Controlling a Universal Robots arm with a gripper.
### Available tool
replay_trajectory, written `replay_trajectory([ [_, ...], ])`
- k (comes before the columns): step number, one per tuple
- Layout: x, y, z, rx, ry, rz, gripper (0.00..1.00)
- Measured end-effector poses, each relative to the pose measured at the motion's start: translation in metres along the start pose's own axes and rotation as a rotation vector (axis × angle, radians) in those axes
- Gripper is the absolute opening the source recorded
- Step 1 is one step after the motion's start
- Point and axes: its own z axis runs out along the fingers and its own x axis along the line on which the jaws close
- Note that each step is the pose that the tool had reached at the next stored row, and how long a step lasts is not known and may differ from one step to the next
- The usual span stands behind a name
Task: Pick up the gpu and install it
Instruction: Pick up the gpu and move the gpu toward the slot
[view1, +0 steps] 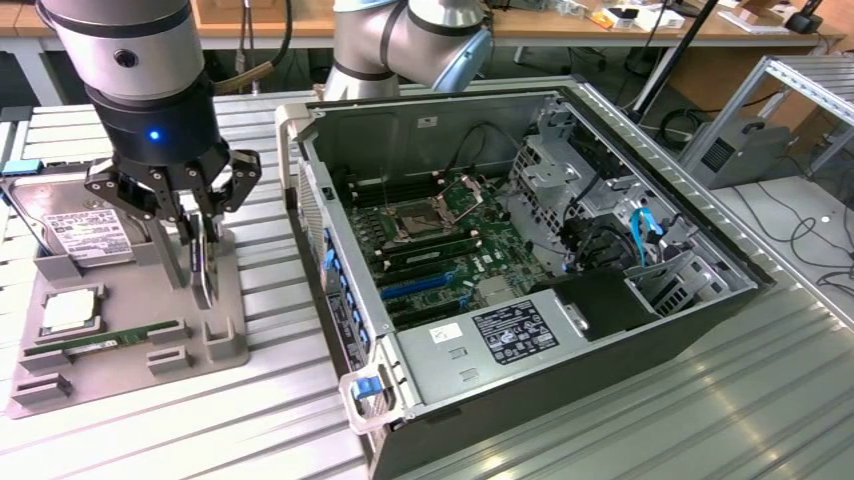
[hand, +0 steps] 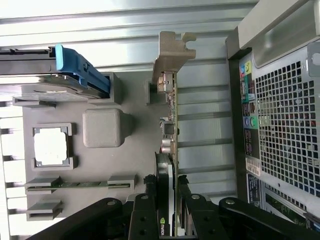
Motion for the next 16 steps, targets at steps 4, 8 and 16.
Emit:
replay_trajectory([
  [4,0.000,0.0001,-0.0031,-0.0001,-0.0001,0.000,0.27],
  [8,0.000,0.0003,-0.0061,0.0000,-0.0001,0.000,0.27],
  [16,0.000,0.0006,-0.0127,-0.0024,0.0001,0.000,0.27],
])
